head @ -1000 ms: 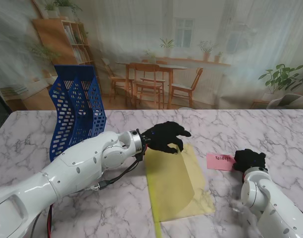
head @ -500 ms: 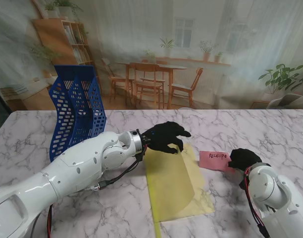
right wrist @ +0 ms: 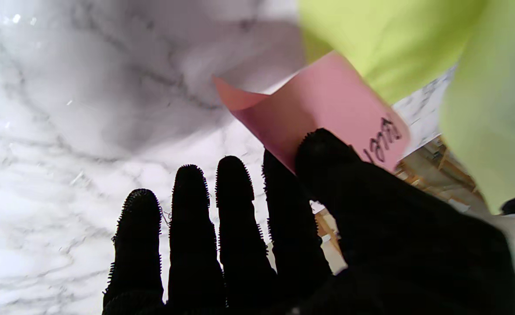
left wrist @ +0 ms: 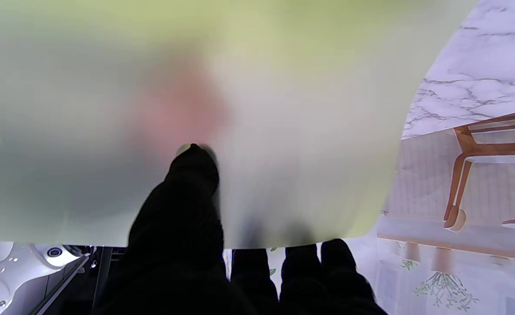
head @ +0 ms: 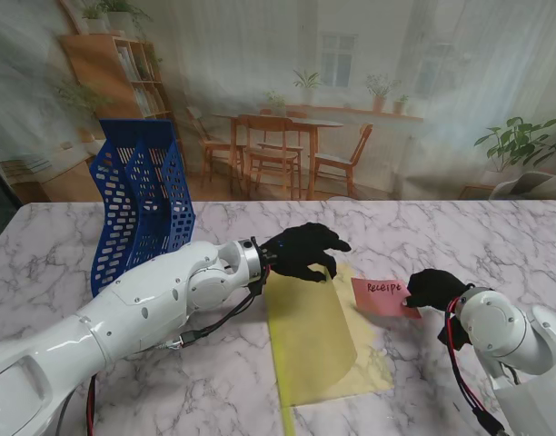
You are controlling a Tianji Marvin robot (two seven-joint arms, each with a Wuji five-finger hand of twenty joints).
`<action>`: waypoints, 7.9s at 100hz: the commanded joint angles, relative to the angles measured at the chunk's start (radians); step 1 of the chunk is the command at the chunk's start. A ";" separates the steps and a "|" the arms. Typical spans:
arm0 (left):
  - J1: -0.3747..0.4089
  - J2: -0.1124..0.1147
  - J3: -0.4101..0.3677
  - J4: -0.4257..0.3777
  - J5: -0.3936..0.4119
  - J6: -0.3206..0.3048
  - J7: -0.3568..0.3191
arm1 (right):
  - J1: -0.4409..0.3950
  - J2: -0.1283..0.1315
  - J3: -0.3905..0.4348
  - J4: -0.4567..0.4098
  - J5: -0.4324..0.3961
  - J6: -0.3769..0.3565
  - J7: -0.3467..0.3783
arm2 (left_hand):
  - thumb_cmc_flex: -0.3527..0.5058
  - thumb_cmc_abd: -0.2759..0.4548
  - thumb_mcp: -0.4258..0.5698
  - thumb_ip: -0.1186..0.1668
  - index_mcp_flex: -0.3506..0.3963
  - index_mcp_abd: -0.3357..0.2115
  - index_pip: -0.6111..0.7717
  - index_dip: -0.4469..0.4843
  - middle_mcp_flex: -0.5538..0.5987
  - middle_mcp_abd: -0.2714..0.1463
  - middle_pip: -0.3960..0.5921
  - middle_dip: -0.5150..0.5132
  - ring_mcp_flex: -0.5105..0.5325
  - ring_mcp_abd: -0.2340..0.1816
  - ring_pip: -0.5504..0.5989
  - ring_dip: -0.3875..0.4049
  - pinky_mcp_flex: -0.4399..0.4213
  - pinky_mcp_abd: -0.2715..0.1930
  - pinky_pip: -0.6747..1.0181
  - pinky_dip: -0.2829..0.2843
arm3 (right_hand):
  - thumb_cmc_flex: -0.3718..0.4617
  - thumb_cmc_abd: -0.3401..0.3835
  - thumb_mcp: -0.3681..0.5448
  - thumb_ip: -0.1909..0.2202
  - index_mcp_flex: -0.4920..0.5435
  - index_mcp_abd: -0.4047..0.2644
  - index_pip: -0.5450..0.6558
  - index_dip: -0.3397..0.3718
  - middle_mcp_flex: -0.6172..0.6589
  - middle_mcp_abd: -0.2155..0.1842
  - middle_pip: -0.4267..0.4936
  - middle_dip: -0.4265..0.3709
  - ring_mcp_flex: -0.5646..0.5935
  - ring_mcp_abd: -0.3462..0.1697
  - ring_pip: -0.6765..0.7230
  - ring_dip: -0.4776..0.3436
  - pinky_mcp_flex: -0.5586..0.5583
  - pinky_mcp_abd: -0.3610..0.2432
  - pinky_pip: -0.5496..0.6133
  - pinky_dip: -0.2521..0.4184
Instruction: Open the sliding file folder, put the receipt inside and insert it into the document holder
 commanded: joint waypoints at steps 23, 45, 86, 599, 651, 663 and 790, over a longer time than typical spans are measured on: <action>-0.006 -0.005 0.007 0.007 0.022 0.008 0.017 | 0.039 0.033 -0.042 -0.041 0.092 0.066 0.137 | 0.045 0.072 -0.005 0.001 0.016 0.003 0.067 0.027 0.011 -0.017 0.011 0.007 0.013 0.002 0.010 0.008 -0.009 -0.029 0.013 0.004 | 0.032 -0.020 0.111 0.064 0.047 0.027 0.055 0.047 -0.006 0.023 0.069 0.032 -0.009 0.012 0.115 0.048 0.001 -0.030 0.074 0.018; -0.006 -0.008 0.008 0.012 0.022 0.008 0.023 | 0.075 0.039 -0.087 -0.039 0.132 0.096 0.167 | 0.046 0.073 -0.006 0.001 0.015 0.003 0.068 0.027 0.010 -0.016 0.011 0.007 0.013 0.002 0.011 0.009 -0.008 -0.029 0.010 0.003 | 0.033 -0.021 0.116 0.059 0.050 0.035 0.052 0.048 0.013 0.029 0.086 0.046 0.016 0.029 0.156 0.065 0.018 -0.014 0.110 0.026; -0.003 -0.009 0.009 0.016 0.030 0.008 0.039 | 0.088 0.053 -0.086 -0.060 0.225 0.178 0.227 | 0.047 0.074 -0.008 0.001 0.013 0.003 0.069 0.027 0.013 -0.015 0.016 0.010 0.013 0.002 0.014 0.011 -0.007 -0.030 0.009 0.003 | 0.023 -0.026 0.114 0.076 0.054 0.032 0.055 0.051 0.042 0.029 0.120 0.095 0.047 0.042 0.243 0.104 0.039 0.008 0.188 0.051; 0.086 0.003 -0.059 -0.024 0.088 -0.006 0.165 | 0.089 -0.050 -0.131 -0.072 0.304 0.338 -0.169 | 0.055 0.086 -0.019 0.001 0.000 0.009 0.077 0.047 0.046 0.000 0.031 0.019 0.026 0.007 0.025 0.022 -0.007 -0.030 0.022 0.010 | -0.226 0.362 -0.549 0.166 -0.314 -0.244 -0.592 -0.225 -0.342 -0.006 -0.059 -0.056 -0.214 -0.009 0.091 0.054 -0.095 -0.038 0.208 0.155; 0.149 0.048 -0.158 -0.128 0.169 -0.010 0.178 | 0.081 -0.056 -0.063 -0.019 0.305 0.331 -0.188 | 0.056 0.086 -0.020 0.001 0.000 0.010 0.074 0.050 0.049 0.000 0.030 0.019 0.027 0.008 0.025 0.022 -0.007 -0.031 0.024 0.011 | -0.314 0.398 -0.694 0.163 -0.513 -0.009 -0.755 -0.289 -0.494 -0.015 -0.188 -0.130 -0.271 -0.011 -0.234 -0.072 -0.153 -0.031 -0.108 0.117; 0.162 0.054 -0.175 -0.146 0.185 -0.012 0.187 | 0.094 -0.055 -0.063 0.010 0.300 0.340 -0.187 | 0.056 0.086 -0.020 0.001 0.000 0.010 0.073 0.051 0.049 0.000 0.029 0.019 0.027 0.008 0.024 0.022 -0.007 -0.030 0.024 0.011 | -0.327 0.405 -0.715 0.162 -0.533 0.005 -0.774 -0.296 -0.508 -0.011 -0.197 -0.135 -0.275 -0.001 -0.259 -0.080 -0.156 -0.030 -0.127 0.119; 0.160 0.044 -0.174 -0.157 0.186 0.009 0.215 | 0.111 -0.047 -0.063 0.035 0.466 0.384 -0.104 | 0.055 0.087 -0.020 0.002 0.000 0.012 0.068 0.055 0.045 0.009 0.028 0.018 0.025 0.009 0.024 0.022 -0.007 -0.031 0.018 0.008 | -0.260 0.523 -0.960 0.199 -0.468 -0.026 -0.711 -0.273 -0.162 0.075 -0.116 -0.080 0.239 0.118 0.291 0.094 0.246 0.105 0.488 0.201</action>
